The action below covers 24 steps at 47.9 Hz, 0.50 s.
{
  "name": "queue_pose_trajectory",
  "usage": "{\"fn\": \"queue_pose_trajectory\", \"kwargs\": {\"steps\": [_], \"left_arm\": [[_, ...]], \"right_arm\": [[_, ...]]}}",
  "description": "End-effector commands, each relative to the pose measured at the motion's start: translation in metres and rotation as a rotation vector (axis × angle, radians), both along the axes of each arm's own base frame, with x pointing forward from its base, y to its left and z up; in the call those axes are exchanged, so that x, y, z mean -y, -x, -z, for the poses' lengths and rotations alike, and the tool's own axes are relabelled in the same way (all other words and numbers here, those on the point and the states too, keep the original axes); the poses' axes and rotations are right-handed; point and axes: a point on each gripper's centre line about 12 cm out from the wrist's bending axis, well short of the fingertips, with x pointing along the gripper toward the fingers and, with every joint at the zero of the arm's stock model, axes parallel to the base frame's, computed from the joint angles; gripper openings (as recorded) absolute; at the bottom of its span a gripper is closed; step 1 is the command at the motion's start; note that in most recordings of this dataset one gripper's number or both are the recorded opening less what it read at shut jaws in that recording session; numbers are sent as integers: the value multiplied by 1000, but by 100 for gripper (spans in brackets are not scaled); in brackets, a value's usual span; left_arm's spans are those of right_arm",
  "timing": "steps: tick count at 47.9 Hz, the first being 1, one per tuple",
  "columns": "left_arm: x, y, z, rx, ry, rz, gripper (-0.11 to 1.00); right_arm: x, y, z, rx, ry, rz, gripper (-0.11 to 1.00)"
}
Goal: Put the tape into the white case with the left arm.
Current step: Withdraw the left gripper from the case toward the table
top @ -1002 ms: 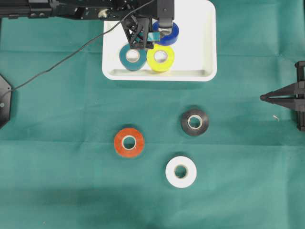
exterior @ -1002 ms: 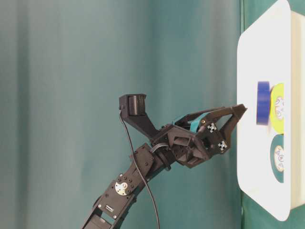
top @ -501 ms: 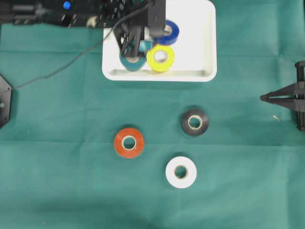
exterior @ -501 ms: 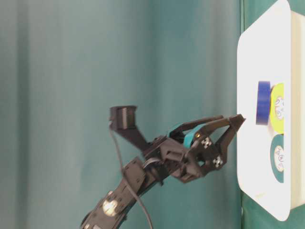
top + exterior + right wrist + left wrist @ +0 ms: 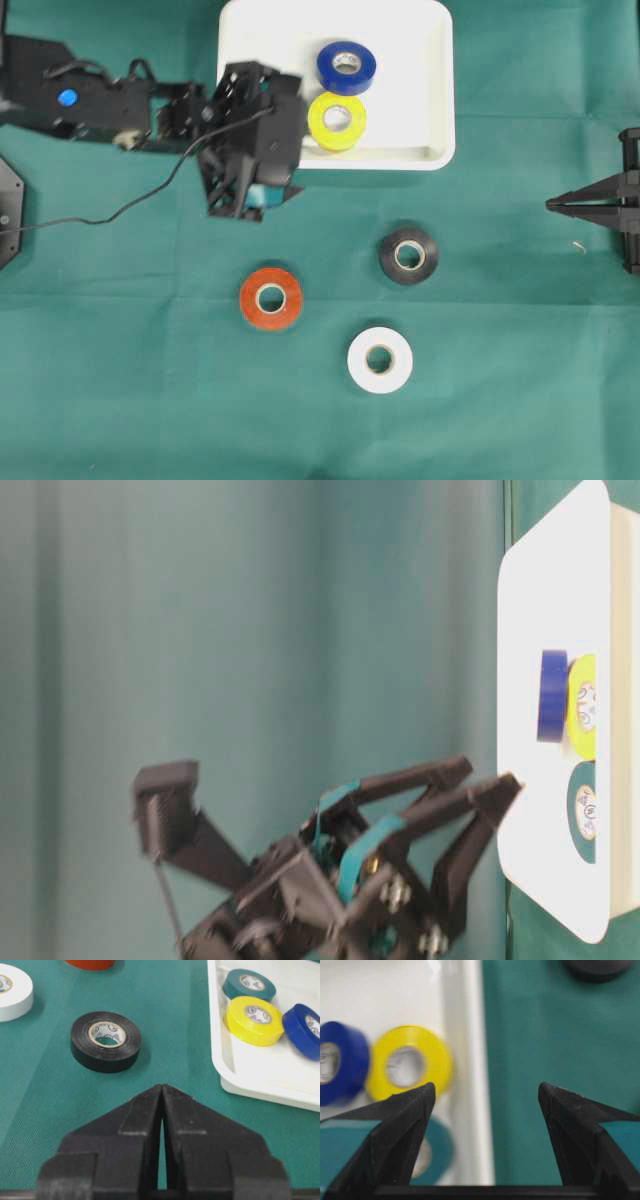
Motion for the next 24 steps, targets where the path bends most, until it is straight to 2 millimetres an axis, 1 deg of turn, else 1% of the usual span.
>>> {"fn": "queue_pose_trajectory", "kwargs": {"steps": [1, 6, 11, 20, 24], "left_arm": [[14, 5, -21, 61, 11, 21, 84], [28, 15, -27, 77, 29, 40, 84], [37, 26, -32, 102, 47, 51, 83], [44, 45, -40, 173, 75, 46, 84], [45, 58, -41, 211, 87, 42, 83]], "right_arm": [[0, -2, -4, 11, 0, 1, -9], [0, -2, -4, 11, 1, 0, -9], [0, -2, -3, 9, 1, 0, -9], [0, -2, -4, 11, 0, 1, -9], [0, -2, -4, 11, 1, 0, -9]]}}
